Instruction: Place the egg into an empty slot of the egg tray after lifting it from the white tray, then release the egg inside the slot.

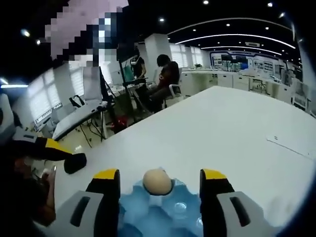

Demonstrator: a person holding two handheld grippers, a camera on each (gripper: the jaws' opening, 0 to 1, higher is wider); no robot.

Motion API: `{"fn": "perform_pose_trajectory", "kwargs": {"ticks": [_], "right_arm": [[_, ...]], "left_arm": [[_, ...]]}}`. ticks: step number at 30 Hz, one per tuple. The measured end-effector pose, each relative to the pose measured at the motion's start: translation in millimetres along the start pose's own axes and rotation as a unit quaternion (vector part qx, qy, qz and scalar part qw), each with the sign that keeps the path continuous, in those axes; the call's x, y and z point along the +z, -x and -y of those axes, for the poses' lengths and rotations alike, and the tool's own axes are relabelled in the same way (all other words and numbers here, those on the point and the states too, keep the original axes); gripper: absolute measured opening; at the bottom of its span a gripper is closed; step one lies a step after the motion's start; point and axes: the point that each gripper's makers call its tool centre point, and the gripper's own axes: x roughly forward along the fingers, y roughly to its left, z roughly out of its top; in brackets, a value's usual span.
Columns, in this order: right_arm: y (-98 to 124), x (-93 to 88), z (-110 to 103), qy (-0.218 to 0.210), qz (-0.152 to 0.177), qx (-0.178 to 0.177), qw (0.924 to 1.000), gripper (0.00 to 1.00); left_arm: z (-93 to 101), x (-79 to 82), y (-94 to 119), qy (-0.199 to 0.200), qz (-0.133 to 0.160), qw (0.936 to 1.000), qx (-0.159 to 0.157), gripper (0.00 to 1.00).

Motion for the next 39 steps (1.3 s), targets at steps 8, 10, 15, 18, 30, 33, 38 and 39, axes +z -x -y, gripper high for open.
{"fn": "perform_pose_trajectory", "kwargs": {"ticks": [8,10,15,18,30,33,38,39], "right_arm": [[25.6,2.6,17.0,-0.008,0.014,-0.023,0.9996,0.73],[34.1,2.0,23.7,-0.007,0.017,-0.032,0.9993,0.73],[57.2,0.5,45.5,-0.010,0.026,-0.062,0.9977,0.73],[73.6,-2.7,60.5,-0.016,0.030,-0.082,0.9961,0.73],[116.0,-15.7,93.0,-0.044,0.036,-0.129,0.9900,0.73],[123.6,-18.5,97.9,-0.051,0.038,-0.135,0.9888,0.73],[135.9,-25.1,108.6,-0.054,0.036,-0.151,0.9865,0.73],[139.4,-27.4,111.7,-0.059,0.035,-0.154,0.9857,0.73]], "left_arm": [[3.4,2.2,-2.6,0.001,0.002,1.0000,-0.006,1.00],[4.7,2.9,-4.0,0.001,0.003,1.0000,-0.008,1.00],[6.9,4.9,-6.6,0.002,0.006,0.9999,-0.011,1.00],[8.6,7.2,-7.8,0.004,0.009,0.9998,-0.014,1.00],[14.0,13.0,-10.6,-0.001,0.010,0.9998,-0.020,1.00],[15.1,12.8,-11.0,-0.001,0.009,0.9997,-0.021,1.00],[18.0,12.0,-11.7,-0.004,0.006,0.9997,-0.022,1.00],[18.3,11.9,-11.8,-0.004,0.006,0.9997,-0.021,1.00]]}}
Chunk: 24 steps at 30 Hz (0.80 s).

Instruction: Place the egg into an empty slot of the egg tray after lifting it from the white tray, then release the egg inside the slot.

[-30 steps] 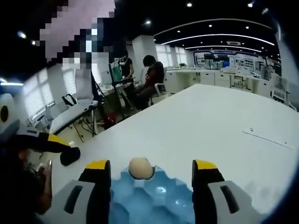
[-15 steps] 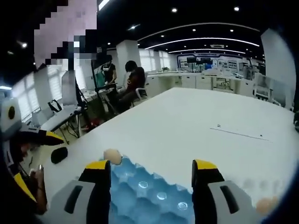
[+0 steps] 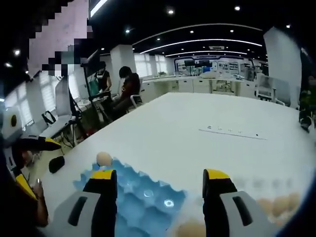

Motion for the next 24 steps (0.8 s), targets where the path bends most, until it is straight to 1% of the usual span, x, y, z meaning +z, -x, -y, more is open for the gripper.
{"fn": "perform_pose_trajectory", "kwargs": {"ticks": [3,8,15,24], "right_arm": [[5.6,-3.2,11.1,-0.007,-0.001,-0.014,0.9999,0.73],[14.1,-5.4,24.9,-0.020,-0.001,-0.027,0.9994,0.72],[23.8,-10.7,42.4,-0.023,0.000,-0.046,0.9987,0.72],[33.2,-21.9,63.3,-0.029,-0.004,-0.071,0.9970,0.68]], "left_arm": [[0.8,0.2,0.1,0.000,0.000,1.0000,0.001,1.00],[0.4,1.6,-0.2,0.001,0.001,1.0000,0.002,0.99],[5.1,4.7,-4.8,-0.005,0.002,1.0000,-0.005,0.99],[4.7,2.5,-5.1,-0.010,-0.003,0.9999,-0.005,0.99]]}}
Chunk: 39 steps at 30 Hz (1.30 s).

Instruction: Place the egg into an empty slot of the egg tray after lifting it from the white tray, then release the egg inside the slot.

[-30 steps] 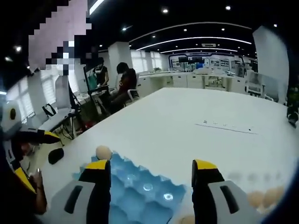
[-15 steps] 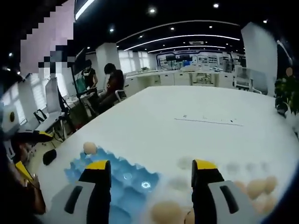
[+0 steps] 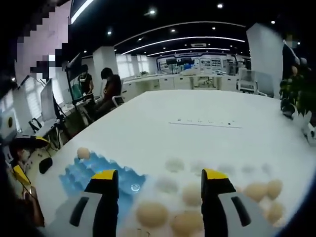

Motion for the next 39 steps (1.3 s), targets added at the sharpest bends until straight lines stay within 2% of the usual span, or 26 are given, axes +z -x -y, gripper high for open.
{"fn": "perform_pose_trajectory", "kwargs": {"ticks": [12,15,20,24,28,31,34,39], "right_arm": [[-4.8,-17.2,22.4,-0.042,-0.004,-0.043,0.9982,0.55],[-8.4,-19.4,27.2,-0.041,0.007,-0.058,0.9975,0.50],[-10.4,-30.0,41.4,-0.061,0.001,-0.094,0.9937,0.45],[-12.3,-32.0,45.0,-0.071,0.004,-0.102,0.9922,0.43],[-15.2,-28.6,46.6,-0.071,0.014,-0.109,0.9914,0.41],[-16.5,-30.4,48.1,-0.069,0.008,-0.116,0.9908,0.38],[-16.7,-33.2,53.0,-0.047,0.001,-0.136,0.9896,0.32],[-18.4,-35.4,53.3,-0.022,-0.005,-0.150,0.9885,0.30]], "left_arm": [[1.3,0.6,1.7,-0.007,0.002,1.0000,-0.002,0.97],[1.1,-0.2,1.5,-0.006,0.001,1.0000,-0.001,0.97],[-0.1,-2.7,1.4,-0.004,-0.001,1.0000,0.000,0.97],[-1.9,-4.7,2.0,-0.002,-0.004,1.0000,0.001,0.97],[-5.0,-5.1,1.9,-0.001,-0.005,1.0000,0.003,0.97],[-7.3,-3.6,1.6,0.000,-0.002,1.0000,0.005,0.97],[-9.0,-3.9,0.5,0.003,-0.002,1.0000,0.005,0.97],[-10.3,-5.2,-1.1,0.004,-0.005,1.0000,0.005,0.97]]}}
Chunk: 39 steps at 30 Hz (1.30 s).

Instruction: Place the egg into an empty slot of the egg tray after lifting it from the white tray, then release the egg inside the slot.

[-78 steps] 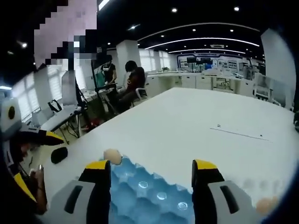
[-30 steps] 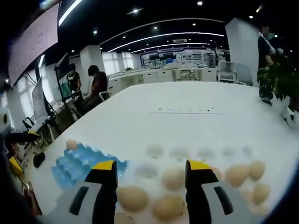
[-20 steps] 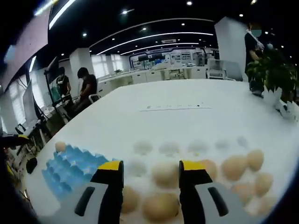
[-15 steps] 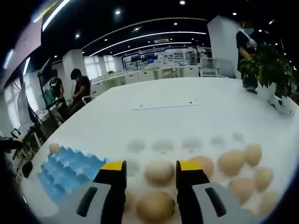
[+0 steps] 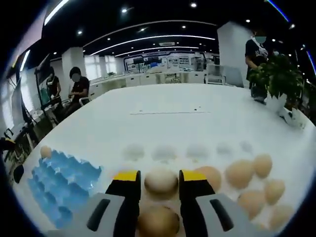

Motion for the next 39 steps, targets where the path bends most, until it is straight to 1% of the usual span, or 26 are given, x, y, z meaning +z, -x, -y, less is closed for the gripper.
{"fn": "perform_pose_trajectory", "kwargs": {"ticks": [1,3,5,9,12,14,16,17,19,21,23,24,26,31,33,37,39], "right_arm": [[0.2,-0.5,-0.8,0.000,0.002,0.000,1.0000,0.30],[1.9,-0.9,1.2,-0.013,0.006,-0.009,0.9999,0.29],[2.0,-1.2,1.3,-0.003,0.007,-0.008,0.9999,0.28],[1.6,-1.1,2.2,-0.014,0.005,-0.013,0.9998,0.28],[1.9,-1.6,2.0,-0.012,0.004,-0.016,0.9998,0.27],[2.1,-1.4,2.5,-0.020,0.004,-0.017,0.9996,0.27],[1.7,-0.1,2.0,-0.015,-0.003,-0.019,0.9997,0.27],[2.1,0.0,1.6,0.004,-0.010,-0.021,0.9997,0.27],[2.2,0.1,1.0,0.003,-0.009,-0.019,0.9998,0.27],[2.7,1.2,3.1,-0.007,-0.011,-0.013,0.9998,0.27],[3.9,2.5,3.2,-0.006,-0.010,-0.010,0.9999,0.27],[6.2,5.7,1.6,-0.008,-0.003,-0.005,1.0000,0.26],[8.8,13.1,-0.6,0.001,0.010,-0.003,0.9999,0.26],[11.0,28.4,-8.3,-0.007,0.031,0.013,0.9994,0.27],[11.0,33.6,-11.4,-0.003,0.038,0.017,0.9991,0.27],[9.3,38.9,-17.3,-0.001,0.045,0.027,0.9986,0.27],[7.1,38.4,-17.8,0.000,0.043,0.027,0.9987,0.27]], "left_arm": [[-0.3,0.3,-0.1,0.000,0.000,1.0000,0.000,0.97],[-1.2,1.1,-0.4,0.001,0.002,1.0000,0.000,0.97],[-1.8,1.1,-0.9,0.002,0.002,1.0000,0.000,0.96],[-4.1,0.2,-1.0,-0.002,-0.001,1.0000,0.003,0.96],[-4.1,2.9,0.2,0.008,0.009,0.9999,-0.003,0.97],[-4.5,3.2,0.3,0.008,0.010,0.9999,-0.003,0.96],[-5.9,3.7,0.0,0.006,0.010,0.9999,0.000,0.96],[-6.4,4.1,-0.1,0.006,0.010,0.9999,0.000,0.96],[-6.5,4.8,-0.2,0.005,0.010,0.9999,-0.001,0.96],[-7.4,5.1,-0.7,0.005,0.010,0.9999,-0.001,0.96],[-8.2,4.8,-1.4,0.003,0.008,1.0000,-0.001,0.96],[-8.4,4.9,-1.7,0.003,0.008,1.0000,-0.001,0.96],[-7.7,6.6,-2.0,0.005,0.011,0.9999,-0.003,0.96],[-7.9,6.8,-2.2,0.002,0.010,0.9999,-0.003,0.96],[-8.0,6.6,-2.1,0.002,0.009,0.9999,-0.003,0.95],[-8.0,7.7,-2.0,0.000,0.011,0.9999,-0.003,0.96],[-8.0,8.6,-1.9,0.000,0.012,0.9999,-0.003,0.95]]}}
